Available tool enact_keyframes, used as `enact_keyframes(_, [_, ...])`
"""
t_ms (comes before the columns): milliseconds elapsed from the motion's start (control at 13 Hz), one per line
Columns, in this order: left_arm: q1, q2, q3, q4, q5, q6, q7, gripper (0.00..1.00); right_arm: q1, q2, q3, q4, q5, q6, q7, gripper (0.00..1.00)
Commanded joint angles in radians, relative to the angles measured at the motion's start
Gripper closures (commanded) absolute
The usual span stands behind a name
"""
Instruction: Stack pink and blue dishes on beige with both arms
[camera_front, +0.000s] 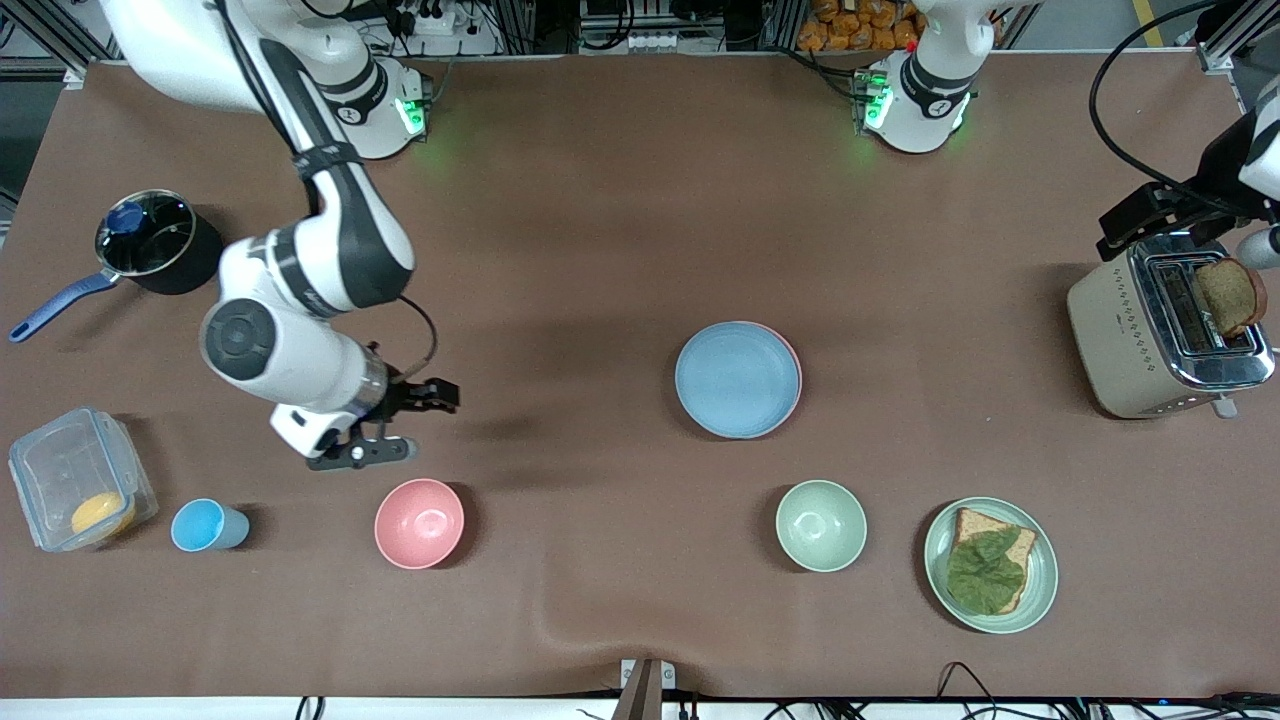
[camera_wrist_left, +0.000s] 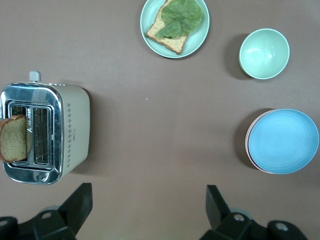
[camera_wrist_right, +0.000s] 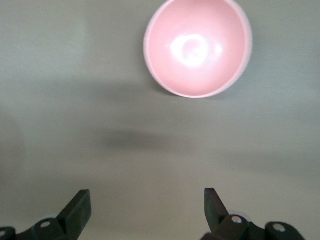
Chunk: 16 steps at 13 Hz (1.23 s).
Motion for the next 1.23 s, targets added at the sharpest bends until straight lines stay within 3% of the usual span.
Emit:
enact_keyframes(0, [-0.052,0.003,0.065,0.013,0.019,0.006,0.044,0.0,-0.157,-0.11,0.022,-0.081,-0.023,-0.068,-0.221,0.0])
enact_keyframes(308, [-0.049,0.027,0.067,0.027,0.019,0.008,0.098,0.0,-0.306,-0.302,0.021,-0.143,-0.023,-0.177,-0.317,0.0])
enact_keyframes(538, [-0.039,0.038,0.074,0.027,0.016,0.008,0.13,0.0,-0.311,-0.444,0.022,-0.21,-0.025,-0.224,-0.114,0.0])
enact_keyframes(846, [-0.039,0.038,0.087,0.027,0.021,-0.027,0.144,0.0,-0.304,-0.533,0.03,-0.202,-0.077,-0.309,-0.059,0.0])
enact_keyframes(1154, [-0.048,0.039,0.093,0.029,0.024,-0.047,0.141,0.0,-0.313,-0.545,0.022,-0.153,-0.089,-0.382,-0.11,0.0])
